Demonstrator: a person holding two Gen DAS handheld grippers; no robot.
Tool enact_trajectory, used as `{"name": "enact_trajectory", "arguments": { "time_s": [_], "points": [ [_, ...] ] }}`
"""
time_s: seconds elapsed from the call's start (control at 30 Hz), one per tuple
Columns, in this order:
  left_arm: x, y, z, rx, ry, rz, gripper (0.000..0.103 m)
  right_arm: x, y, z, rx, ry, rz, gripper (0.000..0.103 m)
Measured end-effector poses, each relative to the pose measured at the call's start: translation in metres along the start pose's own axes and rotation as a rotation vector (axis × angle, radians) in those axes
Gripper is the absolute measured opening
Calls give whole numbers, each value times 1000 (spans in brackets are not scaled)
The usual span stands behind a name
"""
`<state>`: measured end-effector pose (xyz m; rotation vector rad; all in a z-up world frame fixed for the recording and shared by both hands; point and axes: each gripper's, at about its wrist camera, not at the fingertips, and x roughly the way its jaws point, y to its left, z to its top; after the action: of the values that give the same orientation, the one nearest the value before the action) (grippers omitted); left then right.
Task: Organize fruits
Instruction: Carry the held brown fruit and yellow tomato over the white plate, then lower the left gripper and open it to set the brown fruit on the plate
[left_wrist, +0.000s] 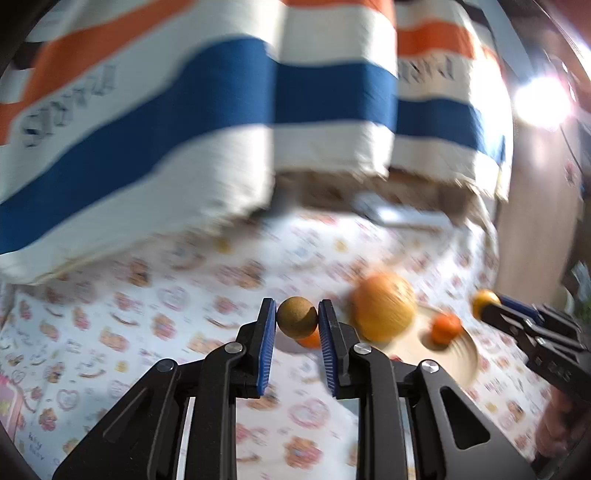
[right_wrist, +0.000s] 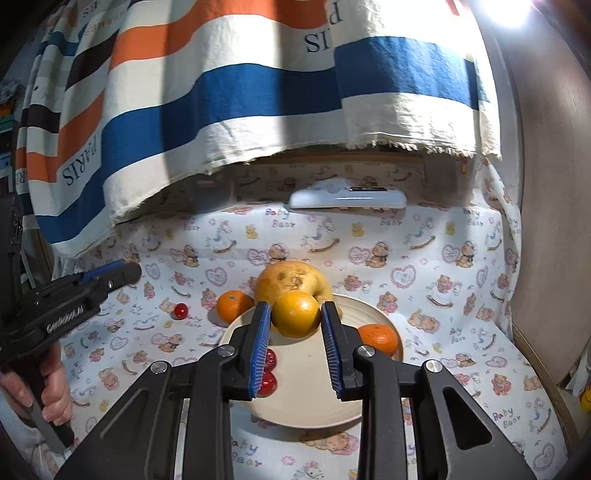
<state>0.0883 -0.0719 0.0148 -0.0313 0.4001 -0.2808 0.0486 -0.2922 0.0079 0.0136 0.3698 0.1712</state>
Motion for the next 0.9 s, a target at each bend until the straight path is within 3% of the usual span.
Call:
{"name": "enact_trajectory", "arguments": {
  "time_s": [0.17,0.3,0.67,0.9],
  "points": [
    [21,-24,-3,-8,158,-113,22,11,-13,1,46,64,-22,29],
    [40,-39,-6,-28,264,-162,22,14,-24,1,90,103,-12,29],
    [67,-74,-17,69,371,-98,22,29,-41,-3,140,212,-11,29],
    [83,-74,-26,60,453,-73,22,46,-41,-13,146,291,-5,29]
  ]
}}
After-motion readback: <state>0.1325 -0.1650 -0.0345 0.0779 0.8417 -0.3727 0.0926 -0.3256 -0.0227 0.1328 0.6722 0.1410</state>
